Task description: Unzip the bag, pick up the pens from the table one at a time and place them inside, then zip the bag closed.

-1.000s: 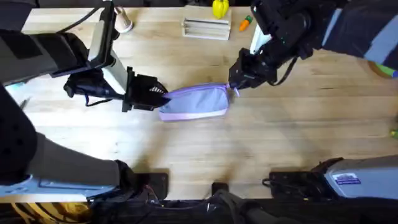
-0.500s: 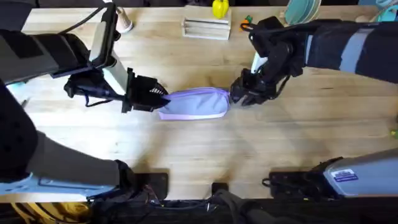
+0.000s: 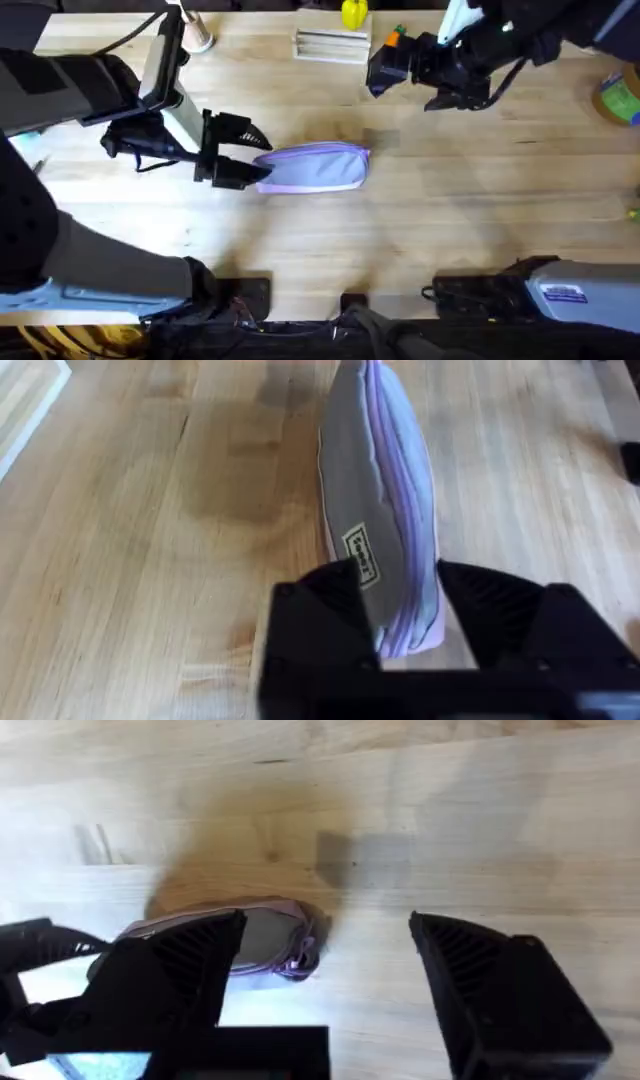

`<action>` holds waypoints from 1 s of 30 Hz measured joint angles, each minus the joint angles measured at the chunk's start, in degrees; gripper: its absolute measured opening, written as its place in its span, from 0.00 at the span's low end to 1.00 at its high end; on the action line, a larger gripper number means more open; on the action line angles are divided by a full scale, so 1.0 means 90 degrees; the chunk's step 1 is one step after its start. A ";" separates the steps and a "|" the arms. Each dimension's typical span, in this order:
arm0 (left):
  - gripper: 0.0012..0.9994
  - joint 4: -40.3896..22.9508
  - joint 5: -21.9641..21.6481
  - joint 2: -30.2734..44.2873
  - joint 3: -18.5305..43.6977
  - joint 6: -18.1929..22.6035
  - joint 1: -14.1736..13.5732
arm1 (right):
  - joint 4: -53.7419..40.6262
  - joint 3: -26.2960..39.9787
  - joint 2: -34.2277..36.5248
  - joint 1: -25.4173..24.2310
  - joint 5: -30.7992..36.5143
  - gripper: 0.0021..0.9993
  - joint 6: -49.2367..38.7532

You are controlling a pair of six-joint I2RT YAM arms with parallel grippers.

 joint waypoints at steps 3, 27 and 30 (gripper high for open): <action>0.86 0.0002 -0.0002 0.0002 0.0000 0.0000 0.0022 | -0.0005 0.0020 -0.0246 0.0000 0.0004 1.00 -0.0160; 1.00 -0.1348 -0.0917 -0.1815 0.1980 -0.1530 0.0223 | -0.0089 0.0020 -0.1898 0.0000 0.1340 1.00 -0.1410; 1.00 -0.1560 -0.1175 -0.2374 0.2393 -0.2395 0.0223 | -0.0091 0.0020 -0.1964 0.0000 0.1344 1.00 -0.1412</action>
